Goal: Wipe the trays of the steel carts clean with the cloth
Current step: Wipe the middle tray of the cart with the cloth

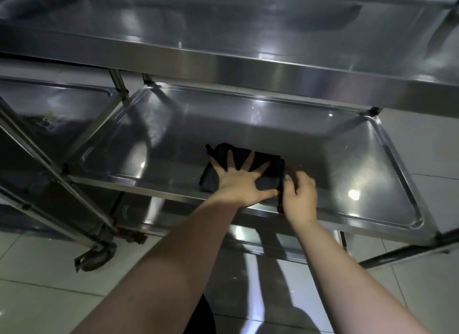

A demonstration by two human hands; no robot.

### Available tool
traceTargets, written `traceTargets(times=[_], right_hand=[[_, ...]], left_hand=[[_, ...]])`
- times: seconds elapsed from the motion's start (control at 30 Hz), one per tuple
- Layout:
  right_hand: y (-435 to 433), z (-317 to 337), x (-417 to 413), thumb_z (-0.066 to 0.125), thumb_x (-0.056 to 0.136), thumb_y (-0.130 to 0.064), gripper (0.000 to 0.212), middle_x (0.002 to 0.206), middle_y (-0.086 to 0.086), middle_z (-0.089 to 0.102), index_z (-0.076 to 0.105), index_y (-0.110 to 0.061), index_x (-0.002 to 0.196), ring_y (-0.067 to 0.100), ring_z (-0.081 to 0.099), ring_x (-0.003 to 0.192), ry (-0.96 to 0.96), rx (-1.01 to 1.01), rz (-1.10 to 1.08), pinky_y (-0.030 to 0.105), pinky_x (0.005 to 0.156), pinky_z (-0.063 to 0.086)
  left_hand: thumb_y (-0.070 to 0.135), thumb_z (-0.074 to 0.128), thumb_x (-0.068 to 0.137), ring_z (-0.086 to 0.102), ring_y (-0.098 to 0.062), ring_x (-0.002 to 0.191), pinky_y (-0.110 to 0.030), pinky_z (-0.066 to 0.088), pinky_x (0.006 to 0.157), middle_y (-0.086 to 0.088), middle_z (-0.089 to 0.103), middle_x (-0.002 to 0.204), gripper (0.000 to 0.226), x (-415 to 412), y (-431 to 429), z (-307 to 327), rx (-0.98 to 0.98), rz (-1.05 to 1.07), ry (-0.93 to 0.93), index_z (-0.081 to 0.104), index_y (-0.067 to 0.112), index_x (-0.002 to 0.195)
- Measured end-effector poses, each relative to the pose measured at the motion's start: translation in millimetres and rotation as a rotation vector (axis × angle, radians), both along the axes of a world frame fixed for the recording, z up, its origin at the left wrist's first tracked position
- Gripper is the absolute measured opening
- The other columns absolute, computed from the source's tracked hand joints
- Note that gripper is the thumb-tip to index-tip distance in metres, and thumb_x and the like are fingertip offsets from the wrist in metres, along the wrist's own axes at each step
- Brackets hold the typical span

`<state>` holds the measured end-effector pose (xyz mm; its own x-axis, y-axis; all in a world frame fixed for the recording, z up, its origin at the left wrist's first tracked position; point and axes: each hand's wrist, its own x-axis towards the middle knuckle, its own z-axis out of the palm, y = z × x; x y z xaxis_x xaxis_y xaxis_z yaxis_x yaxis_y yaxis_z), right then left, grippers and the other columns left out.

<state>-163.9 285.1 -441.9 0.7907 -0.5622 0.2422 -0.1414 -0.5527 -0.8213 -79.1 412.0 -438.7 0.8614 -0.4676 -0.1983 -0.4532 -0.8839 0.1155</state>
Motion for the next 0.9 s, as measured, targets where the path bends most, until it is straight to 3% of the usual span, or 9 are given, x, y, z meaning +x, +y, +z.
traceTargets(times=[0.13,0.2,0.23,0.27,0.33,0.4,0.5,0.63,0.9], right_hand=[[-10,7,1,0.055,0.093,-0.002,0.019,0.112,0.018,0.067,0.065,-0.005,0.109,0.025,0.06,0.104,-0.1,0.372,-0.154,0.022,0.09,0.046],[-15,12,0,0.056,0.092,-0.002,0.019,0.11,0.017,0.068,0.065,-0.009,0.107,0.018,0.06,0.098,-0.136,0.502,-0.129,0.009,0.079,0.044],[-17,14,-1,0.056,0.092,-0.003,0.019,0.109,0.016,0.068,0.065,-0.01,0.107,0.02,0.06,0.101,-0.124,0.496,-0.106,0.011,0.081,0.045],[-17,15,0,0.058,0.092,-0.005,0.02,0.11,0.014,0.067,0.066,-0.011,0.109,0.025,0.059,0.107,-0.095,0.396,-0.086,0.019,0.089,0.045],[-10,16,8,0.06,0.09,-0.012,0.029,0.122,0.012,0.064,0.067,-0.014,0.118,0.034,0.05,0.122,0.019,-0.03,-0.018,0.039,0.107,0.036],[14,19,25,0.056,0.09,-0.029,0.043,0.142,0.007,0.052,0.058,-0.024,0.132,0.035,0.031,0.14,0.252,-0.431,0.078,0.055,0.118,0.012],[57,18,51,0.039,0.094,-0.047,0.058,0.163,0.003,0.015,0.03,-0.034,0.15,0.037,-0.009,0.148,0.541,-0.701,0.193,0.068,0.102,-0.024],[63,3,58,0.022,0.096,-0.057,0.057,0.164,-0.013,-0.004,0.008,-0.05,0.151,0.039,-0.018,0.147,0.667,-0.563,0.239,0.072,0.1,-0.023],[-50,-5,24,0.026,0.094,-0.063,0.057,0.161,-0.022,-0.002,0.005,-0.058,0.147,0.028,-0.009,0.15,0.738,-0.579,0.211,0.065,0.112,-0.012]], left_hand=[[0.085,0.027,0.074,-0.023,-0.045,0.143,-0.074,-0.029,0.091,0.01,-0.009,0.163,0.079,-17,-41,6,-0.056,-0.053,0.065,0.007,0.06,0.145],[0.073,0.044,0.083,-0.018,-0.04,0.146,-0.067,-0.02,0.106,0.01,-0.002,0.163,0.067,-11,-29,12,-0.28,-0.034,0.129,0.023,0.058,0.145],[0.063,0.05,0.087,-0.008,-0.037,0.148,-0.061,-0.009,0.115,0.009,0.006,0.163,0.059,-4,-15,16,-0.44,0.004,0.136,0.033,0.054,0.143],[0.055,0.052,0.09,0.004,-0.035,0.149,-0.055,0.005,0.119,0.007,0.016,0.162,0.054,4,3,19,-0.566,0.061,0.101,0.04,0.049,0.142],[0.047,0.048,0.095,0.018,-0.03,0.148,-0.048,0.019,0.118,0.005,0.027,0.16,0.048,23,42,21,-0.561,0.174,-0.043,0.043,0.04,0.143],[0.045,0.04,0.1,0.015,-0.029,0.148,-0.049,0.009,0.12,0.002,0.026,0.16,0.05,34,72,18,-0.366,0.226,-0.087,0.034,0.037,0.149],[0.045,0.028,0.103,0.009,-0.028,0.149,-0.053,0.001,0.119,0.0,0.022,0.161,0.052,30,73,6,-0.24,0.141,-0.082,0.023,0.034,0.153],[0.046,0.013,0.103,-0.007,-0.024,0.15,-0.055,-0.006,0.117,0.006,0.005,0.164,0.053,28,65,-6,-0.206,0.105,-0.064,0.005,0.038,0.155],[0.061,0.016,0.098,-0.005,-0.027,0.15,-0.054,-0.005,0.118,0.01,-0.004,0.163,0.053,35,70,-10,-0.035,0.064,-0.045,0.006,0.052,0.15]])
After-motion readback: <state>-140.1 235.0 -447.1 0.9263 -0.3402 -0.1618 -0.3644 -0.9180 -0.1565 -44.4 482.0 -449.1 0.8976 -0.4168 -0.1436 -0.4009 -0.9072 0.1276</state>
